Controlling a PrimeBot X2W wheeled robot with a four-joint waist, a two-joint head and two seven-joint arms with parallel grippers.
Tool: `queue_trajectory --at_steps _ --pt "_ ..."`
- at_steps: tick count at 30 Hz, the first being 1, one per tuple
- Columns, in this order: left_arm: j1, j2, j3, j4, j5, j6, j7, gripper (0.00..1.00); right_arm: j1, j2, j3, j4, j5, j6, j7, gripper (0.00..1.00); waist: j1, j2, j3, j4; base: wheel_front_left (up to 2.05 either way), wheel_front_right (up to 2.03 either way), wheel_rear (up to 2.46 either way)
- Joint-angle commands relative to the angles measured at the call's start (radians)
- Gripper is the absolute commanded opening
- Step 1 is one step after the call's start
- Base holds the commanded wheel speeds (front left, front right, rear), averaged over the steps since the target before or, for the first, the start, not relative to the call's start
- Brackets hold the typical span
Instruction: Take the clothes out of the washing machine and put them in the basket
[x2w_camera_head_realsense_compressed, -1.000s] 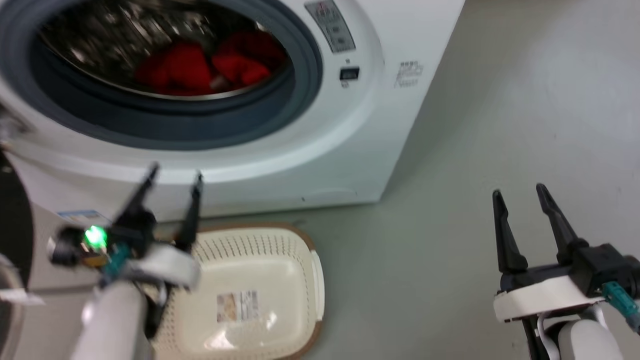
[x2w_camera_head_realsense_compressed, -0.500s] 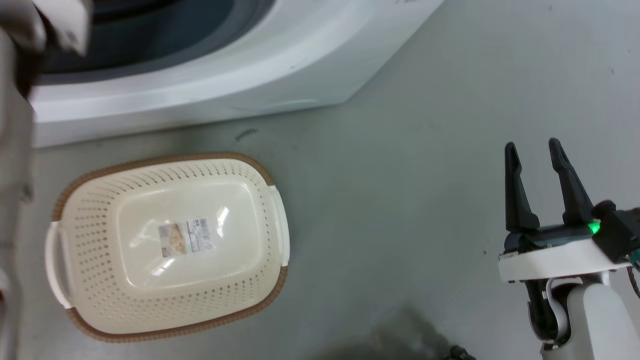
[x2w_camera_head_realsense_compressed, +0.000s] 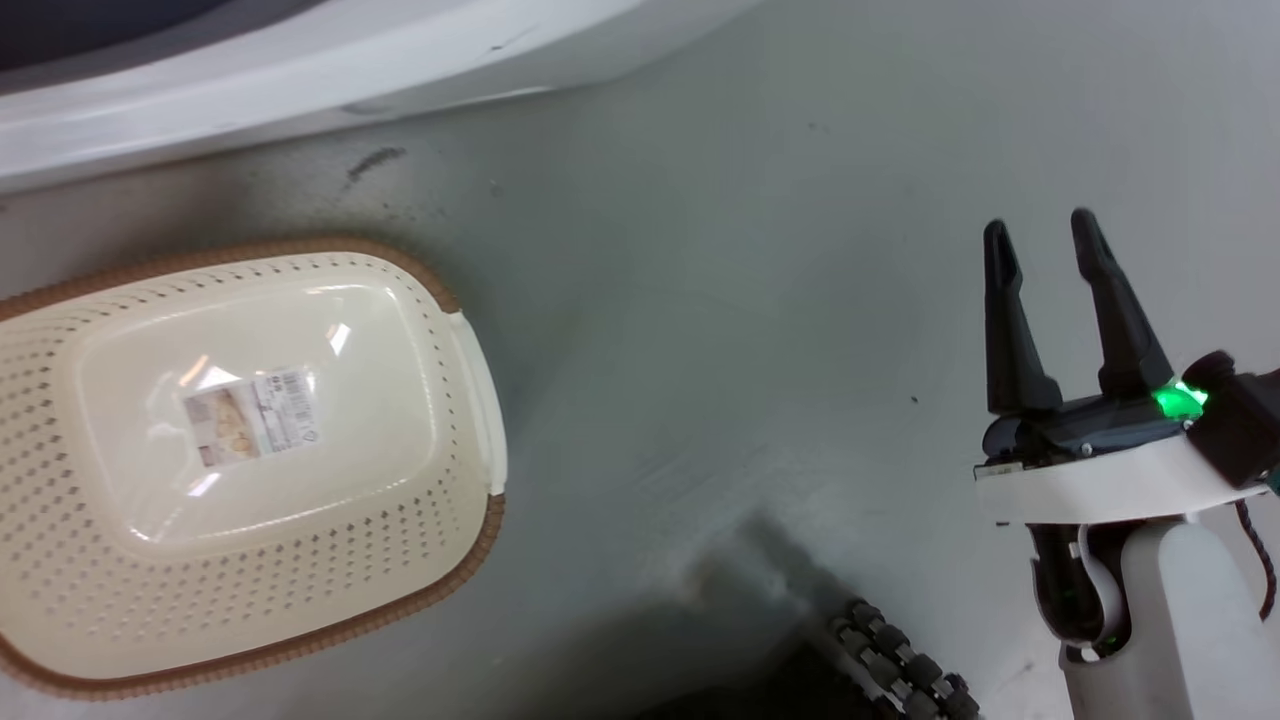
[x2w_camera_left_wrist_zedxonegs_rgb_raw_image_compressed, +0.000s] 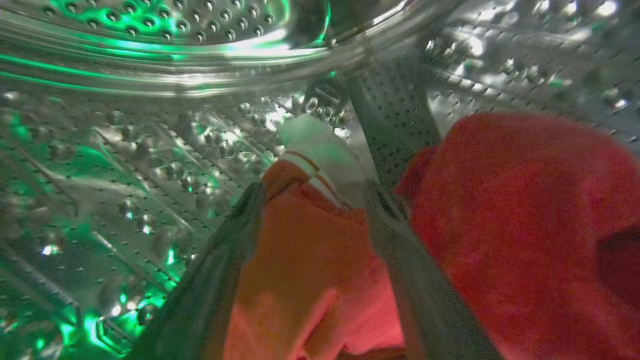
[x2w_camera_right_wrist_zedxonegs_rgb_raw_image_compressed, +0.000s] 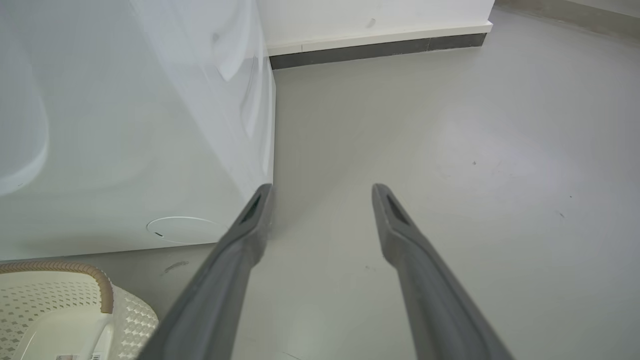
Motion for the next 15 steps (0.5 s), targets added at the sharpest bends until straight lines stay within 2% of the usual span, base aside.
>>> queue_trajectory --at_steps 1,4,8,15 --pt "-0.021 0.012 -0.033 0.023 0.004 0.002 0.064 1.0 -0.018 0.001 0.002 -0.008 0.01 -0.001 -0.002 1.0 -0.0002 0.0 0.039 -0.027 0.0 0.0 0.0" --pt "-0.06 0.049 -0.085 0.027 0.008 0.002 0.131 1.0 -0.028 0.001 0.009 -0.009 0.027 -0.001 -0.002 1.0 -0.0002 0.0 0.06 -0.036 0.0 0.0 0.0" --pt "-0.065 0.067 -0.106 0.039 -0.013 0.002 0.186 1.0 -0.033 0.001 0.016 -0.011 0.031 -0.001 -0.002 1.0 -0.0002 0.0 0.074 -0.045 0.0 0.0 0.0" --pt "-0.064 0.112 -0.134 0.034 -0.039 0.002 0.237 1.0 -0.03 0.001 0.03 -0.016 0.042 -0.001 -0.002 1.0 -0.0002 0.0 0.096 -0.056 0.0 0.0 0.0"
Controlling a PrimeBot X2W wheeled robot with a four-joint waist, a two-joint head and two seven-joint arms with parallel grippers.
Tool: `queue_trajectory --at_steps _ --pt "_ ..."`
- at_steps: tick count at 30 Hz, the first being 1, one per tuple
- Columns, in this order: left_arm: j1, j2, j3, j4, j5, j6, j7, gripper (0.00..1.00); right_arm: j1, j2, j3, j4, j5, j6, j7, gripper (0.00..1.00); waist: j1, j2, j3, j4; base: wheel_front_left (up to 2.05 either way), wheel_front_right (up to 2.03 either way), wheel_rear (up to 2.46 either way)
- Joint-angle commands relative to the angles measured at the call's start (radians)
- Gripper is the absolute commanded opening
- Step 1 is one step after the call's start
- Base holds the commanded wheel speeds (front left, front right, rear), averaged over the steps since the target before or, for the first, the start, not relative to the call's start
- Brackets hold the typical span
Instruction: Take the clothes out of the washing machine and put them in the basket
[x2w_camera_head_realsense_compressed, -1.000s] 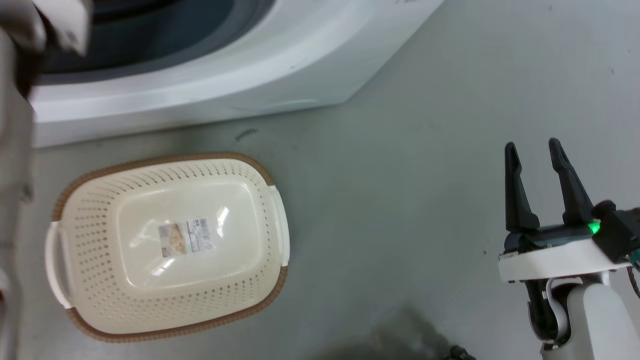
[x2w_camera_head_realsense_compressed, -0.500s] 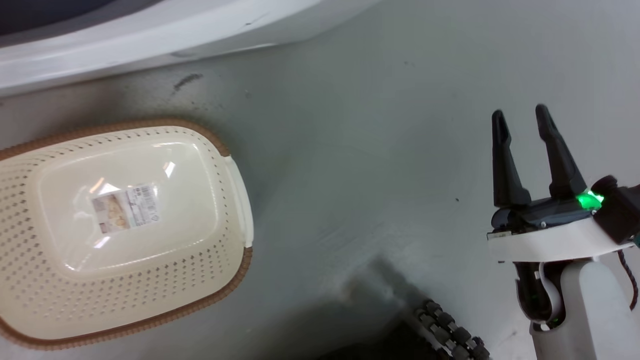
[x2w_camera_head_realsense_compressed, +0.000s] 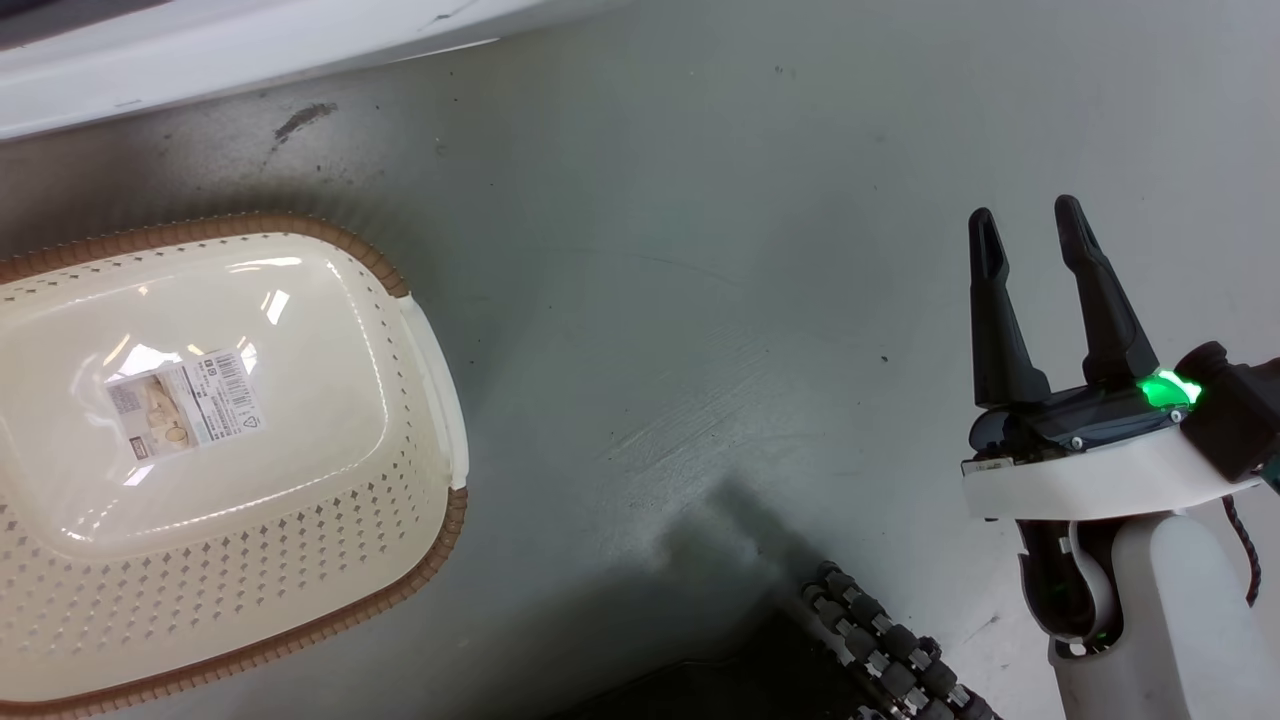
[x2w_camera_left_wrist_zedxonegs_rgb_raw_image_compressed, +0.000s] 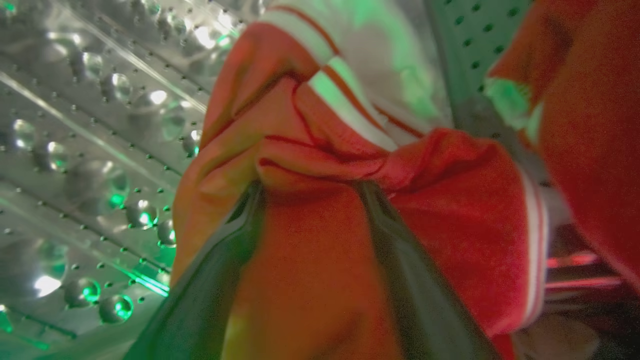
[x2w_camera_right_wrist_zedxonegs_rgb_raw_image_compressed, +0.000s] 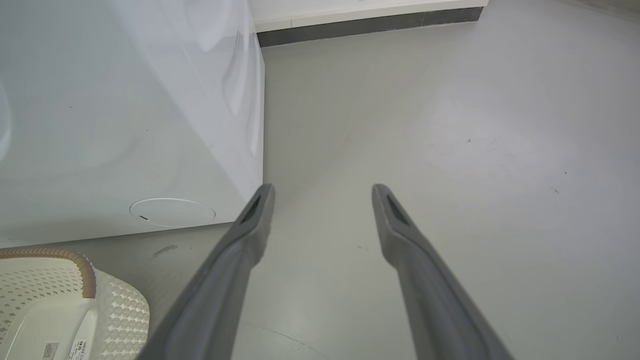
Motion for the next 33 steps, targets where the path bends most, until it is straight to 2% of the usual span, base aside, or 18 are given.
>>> queue_trajectory --at_steps 1,3,4,5,10,16,26,29,33 --pt "0.005 0.009 -0.002 0.004 -0.005 0.002 0.008 1.0 -0.008 0.001 0.002 -0.005 0.002 -0.001 -0.002 1.0 -0.0001 0.0 0.002 -0.002 0.0 0.0 0.0" --pt "0.016 0.014 -0.002 0.007 -0.013 0.002 0.02 1.0 -0.007 0.001 0.002 -0.006 0.003 -0.001 -0.002 1.0 -0.0001 0.0 0.004 -0.002 0.0 0.0 0.0" --pt "0.024 0.013 -0.004 -0.002 -0.019 0.002 0.012 0.33 -0.007 0.001 0.001 -0.006 0.005 -0.001 -0.002 1.0 -0.0001 0.0 0.004 -0.002 0.0 0.0 0.0" --pt "0.029 0.013 -0.008 -0.015 -0.026 0.002 -0.003 0.0 -0.006 0.001 0.0 -0.008 0.005 -0.001 -0.002 1.0 -0.0001 0.0 0.004 0.0 0.0 0.0 0.0" --pt "0.047 0.029 -0.018 -0.045 -0.049 0.002 -0.046 0.0 -0.01 0.001 -0.002 -0.009 0.0 -0.001 -0.002 1.0 -0.0001 0.0 -0.006 0.011 0.0 0.0 0.0" --pt "0.075 0.004 -0.006 -0.059 -0.075 0.01 -0.167 0.0 -0.016 0.001 -0.02 0.001 -0.021 -0.001 -0.002 1.0 -0.0001 0.0 -0.047 0.035 0.0 0.0 0.0" --pt "0.264 -0.082 0.033 -0.014 -0.14 0.028 -0.563 0.0 0.009 0.001 -0.076 0.019 -0.072 -0.001 -0.002 1.0 -0.0001 0.0 -0.202 0.097 0.0 0.0 0.0" --pt "0.339 -0.114 0.061 0.001 -0.169 0.054 -0.72 0.0 0.026 0.0 -0.087 0.028 -0.092 -0.001 -0.002 1.0 -0.0001 0.0 -0.262 0.114 0.0 0.0 0.0" --pt "0.44 -0.162 0.077 0.023 -0.197 0.062 -0.864 0.0 0.054 0.0 -0.106 0.037 -0.122 -0.001 -0.002 1.0 -0.0001 0.0 -0.339 0.144 0.0 0.0 0.0"
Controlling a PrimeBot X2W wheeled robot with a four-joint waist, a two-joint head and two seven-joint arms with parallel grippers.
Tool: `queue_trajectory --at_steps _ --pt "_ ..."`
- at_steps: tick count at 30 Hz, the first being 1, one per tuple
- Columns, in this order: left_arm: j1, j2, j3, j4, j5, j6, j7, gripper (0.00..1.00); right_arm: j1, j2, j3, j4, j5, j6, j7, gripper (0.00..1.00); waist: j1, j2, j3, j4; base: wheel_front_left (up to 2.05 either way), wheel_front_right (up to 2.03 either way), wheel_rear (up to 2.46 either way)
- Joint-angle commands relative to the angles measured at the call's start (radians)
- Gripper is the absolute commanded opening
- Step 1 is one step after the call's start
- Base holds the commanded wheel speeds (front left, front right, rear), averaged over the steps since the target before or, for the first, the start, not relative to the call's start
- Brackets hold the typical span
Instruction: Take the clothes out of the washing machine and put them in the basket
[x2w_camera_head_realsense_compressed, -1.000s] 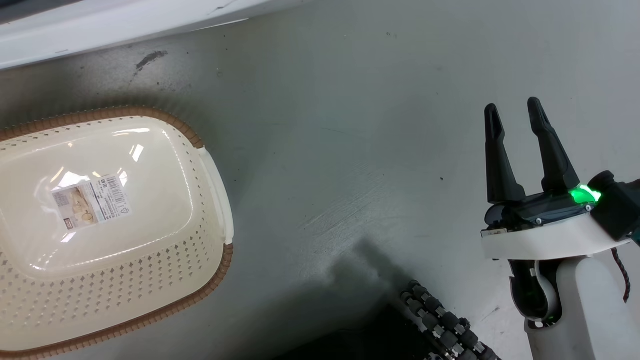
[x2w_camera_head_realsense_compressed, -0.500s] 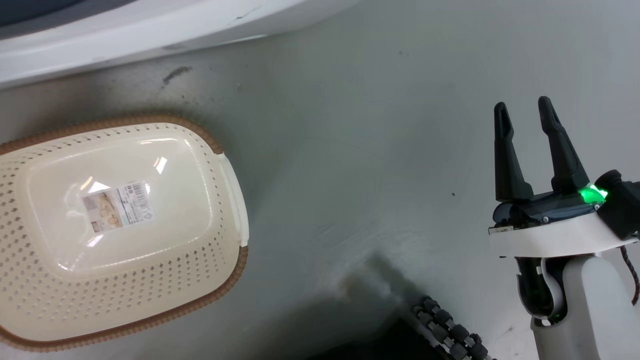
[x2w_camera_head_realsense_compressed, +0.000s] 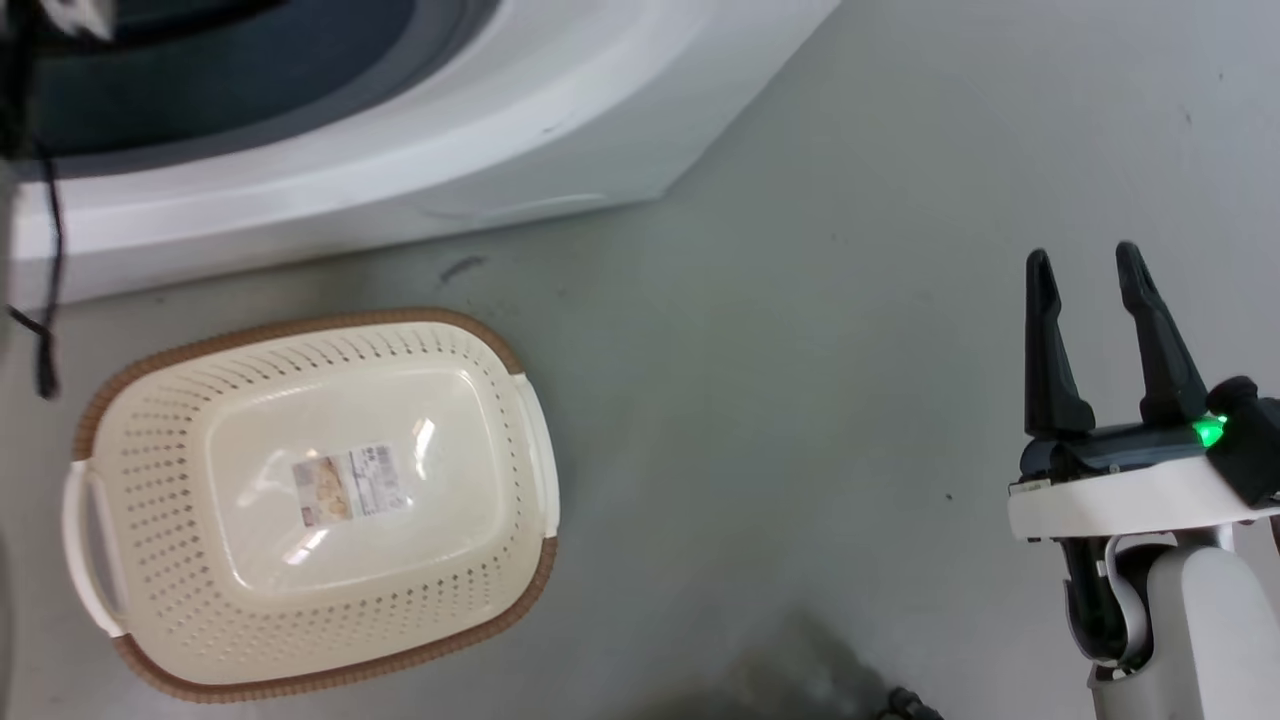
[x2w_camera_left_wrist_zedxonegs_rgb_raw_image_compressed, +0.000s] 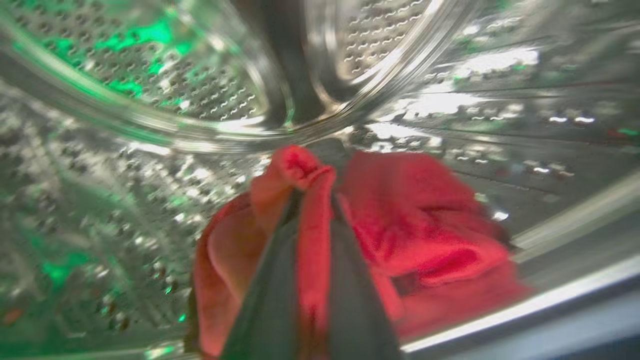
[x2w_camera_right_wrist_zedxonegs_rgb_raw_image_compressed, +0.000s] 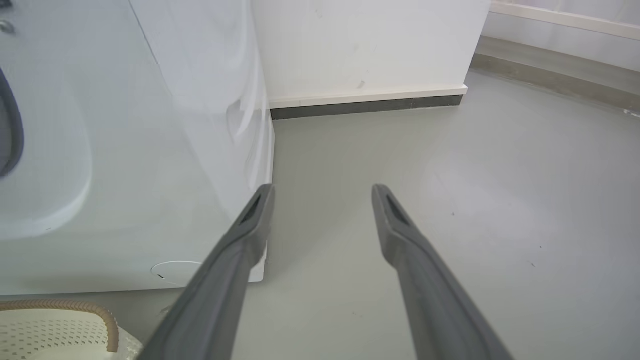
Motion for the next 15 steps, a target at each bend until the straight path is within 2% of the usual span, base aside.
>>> queue_trajectory --at_steps 1,5,10,15 --pt "0.032 -0.013 0.001 0.004 -0.001 0.005 -0.046 0.0 0.016 0.0 -0.005 0.004 -0.012 -0.001 -0.002 1.0 0.0001 0.0 -0.079 0.042 0.0 0.0 0.0" --pt "0.135 -0.059 -0.002 0.019 -0.011 0.011 -0.155 0.0 0.048 0.0 -0.015 0.012 -0.037 -0.001 -0.002 1.0 0.0001 0.0 -0.155 0.07 0.0 0.0 0.0" --pt "0.26 -0.098 0.013 -0.021 -0.013 0.031 -0.197 0.0 0.08 -0.001 -0.03 0.017 -0.066 -0.001 -0.002 1.0 0.0001 0.0 -0.243 0.101 0.0 0.0 0.0" --pt "0.425 -0.112 0.077 -0.225 0.025 0.069 -0.198 0.0 0.104 -0.001 -0.043 0.024 -0.09 -0.001 -0.002 1.0 0.0001 0.0 -0.313 0.126 0.0 0.0 0.0"
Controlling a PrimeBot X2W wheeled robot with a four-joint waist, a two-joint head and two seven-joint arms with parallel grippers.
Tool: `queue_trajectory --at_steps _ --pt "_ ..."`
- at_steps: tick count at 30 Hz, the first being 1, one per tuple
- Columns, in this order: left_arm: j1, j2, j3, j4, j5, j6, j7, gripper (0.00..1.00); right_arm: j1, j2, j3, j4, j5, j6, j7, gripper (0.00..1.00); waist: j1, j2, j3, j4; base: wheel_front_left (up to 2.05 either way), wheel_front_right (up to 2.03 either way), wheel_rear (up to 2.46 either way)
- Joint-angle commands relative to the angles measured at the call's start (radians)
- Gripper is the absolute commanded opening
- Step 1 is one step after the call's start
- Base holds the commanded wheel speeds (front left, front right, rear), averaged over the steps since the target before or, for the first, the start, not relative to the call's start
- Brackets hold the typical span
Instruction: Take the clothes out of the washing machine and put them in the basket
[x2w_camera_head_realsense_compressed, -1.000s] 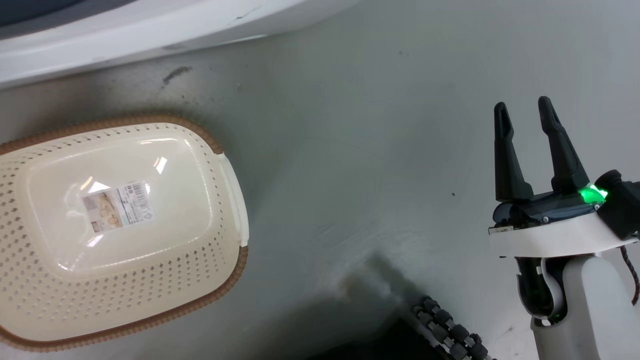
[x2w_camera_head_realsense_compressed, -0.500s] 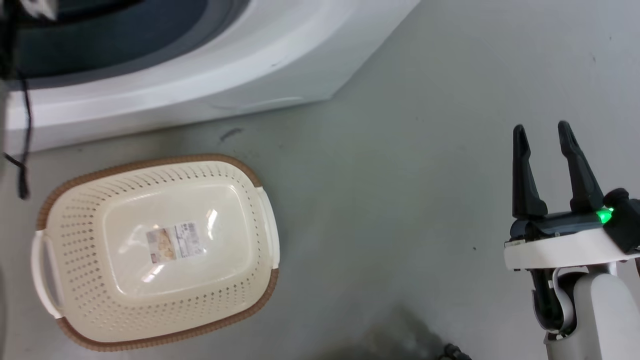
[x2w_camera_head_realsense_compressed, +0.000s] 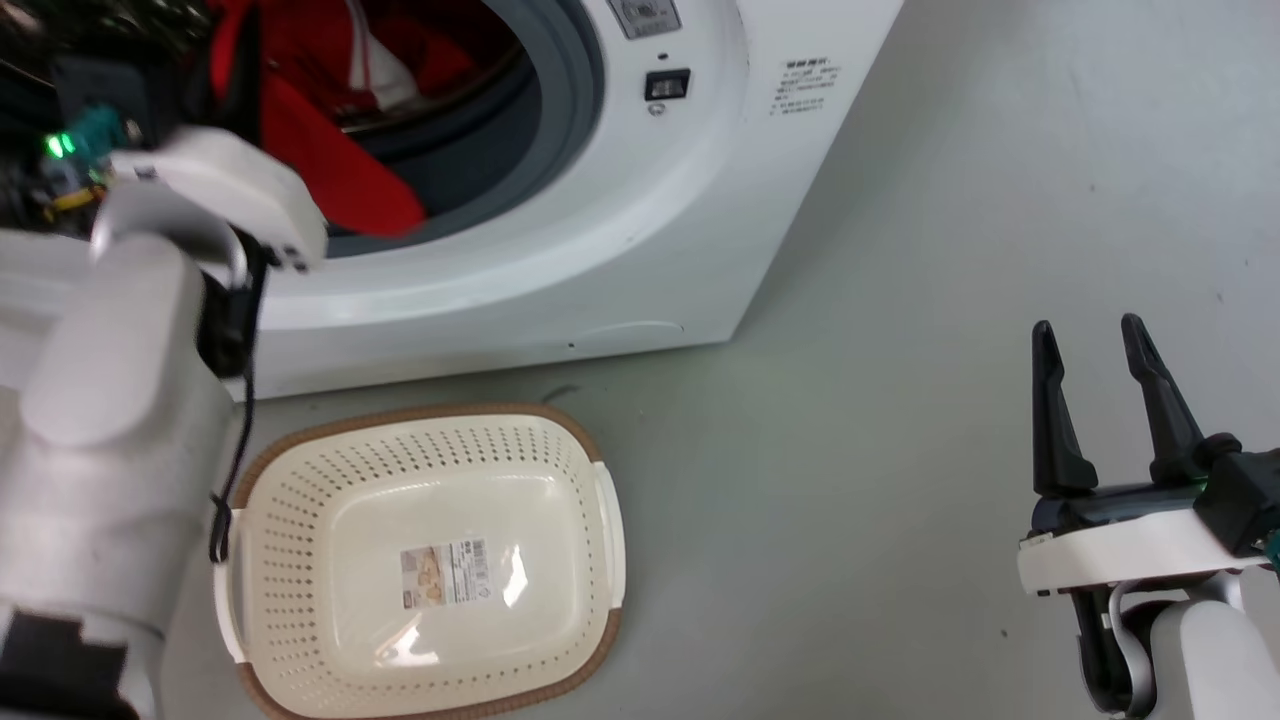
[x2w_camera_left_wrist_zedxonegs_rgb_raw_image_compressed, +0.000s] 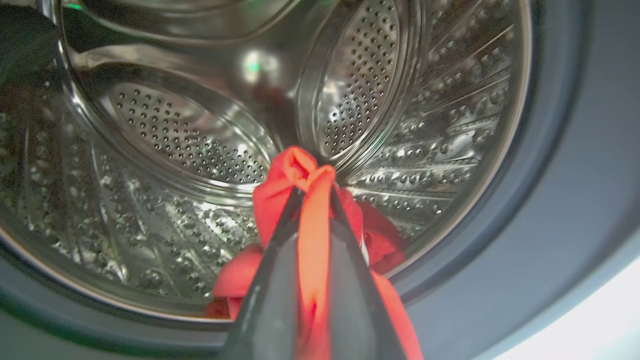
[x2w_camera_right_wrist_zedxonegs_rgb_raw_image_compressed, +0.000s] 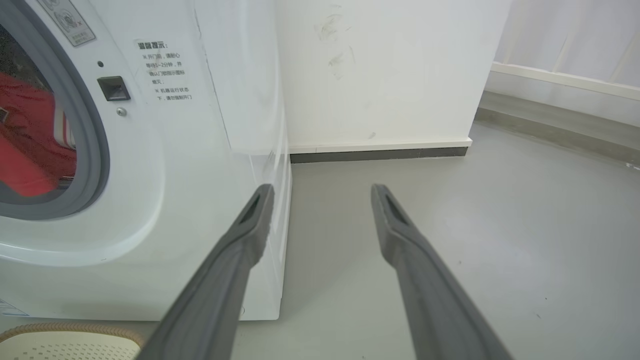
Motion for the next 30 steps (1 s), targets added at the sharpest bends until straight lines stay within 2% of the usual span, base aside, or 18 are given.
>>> queue_trajectory --at_steps 1,6,10,18,25,30 --pt "0.079 -0.009 0.022 -0.068 0.018 0.011 -0.003 0.0 0.022 -0.001 -0.005 0.003 -0.01 -0.001 -0.002 1.0 0.0003 -0.0001 -0.061 0.034 0.0 0.0 0.0" --pt "0.255 -0.032 0.1 -0.3 0.088 0.034 -0.004 0.0 0.044 -0.001 -0.016 0.01 -0.026 -0.001 -0.002 1.0 0.0003 -0.0001 -0.12 0.057 0.0 0.0 0.0" --pt "0.377 -0.053 0.151 -0.468 0.15 0.033 -0.004 0.0 0.066 -0.001 -0.022 0.013 -0.039 -0.001 -0.002 1.0 0.0003 -0.0001 -0.159 0.077 0.0 0.0 0.0" --pt "0.577 -0.123 0.248 -0.751 0.221 0.001 -0.004 0.0 0.099 -0.001 -0.031 0.017 -0.055 -0.001 -0.002 1.0 0.0003 -0.0001 -0.219 0.116 0.0 0.0 0.0" --pt "0.72 -0.168 0.273 -0.841 0.247 -0.03 -0.004 0.0 0.115 -0.001 -0.034 0.013 -0.064 -0.001 -0.002 1.0 0.0003 -0.0001 -0.233 0.15 0.0 0.0 0.0" --pt "0.803 -0.191 0.273 -0.788 0.25 -0.051 -0.004 0.0 0.107 -0.001 -0.032 0.007 -0.069 -0.001 -0.002 1.0 0.0003 -0.0001 -0.21 0.17 0.0 0.0 0.0"
